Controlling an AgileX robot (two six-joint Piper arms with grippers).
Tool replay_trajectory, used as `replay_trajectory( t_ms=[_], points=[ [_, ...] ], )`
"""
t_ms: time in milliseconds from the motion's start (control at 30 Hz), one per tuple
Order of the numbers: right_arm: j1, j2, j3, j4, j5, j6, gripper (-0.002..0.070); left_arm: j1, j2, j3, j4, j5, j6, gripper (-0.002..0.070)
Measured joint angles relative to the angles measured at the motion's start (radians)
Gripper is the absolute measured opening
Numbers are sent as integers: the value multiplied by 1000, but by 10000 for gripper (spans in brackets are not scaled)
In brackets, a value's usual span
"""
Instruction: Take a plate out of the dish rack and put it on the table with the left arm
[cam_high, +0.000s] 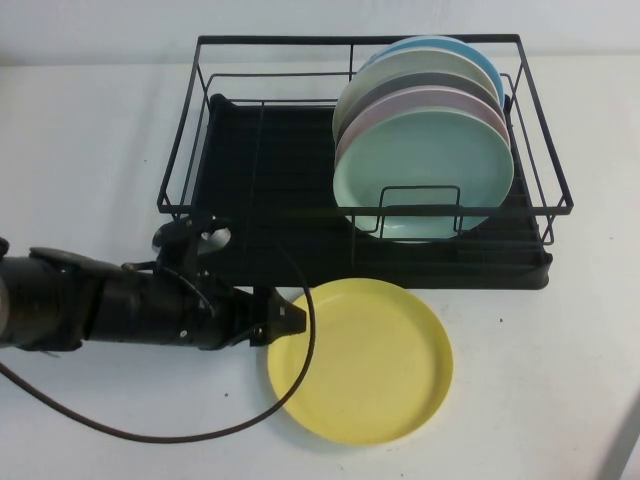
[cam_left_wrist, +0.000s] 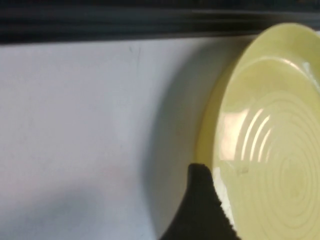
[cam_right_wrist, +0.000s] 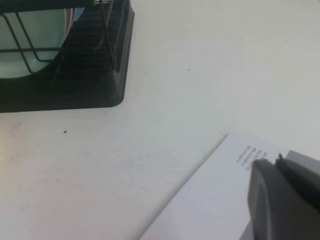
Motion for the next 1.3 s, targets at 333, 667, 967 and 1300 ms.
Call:
replay_trajectory(
  t_ms=[333, 667, 967, 1300],
  points=[
    [0, 0, 0, 0, 0, 0, -21, 1, -416, 0, 291, -132, -15, 214],
    [0, 0, 0, 0, 0, 0, -20, 1, -764, 137, 504, -119, -157, 4],
    [0, 0, 0, 0, 0, 0, -20, 1, -985, 336, 550, -138, -234, 0],
    [0, 0, 0, 0, 0, 0, -20, 1, -1272, 353, 785, -249, -368, -1]
  ],
)
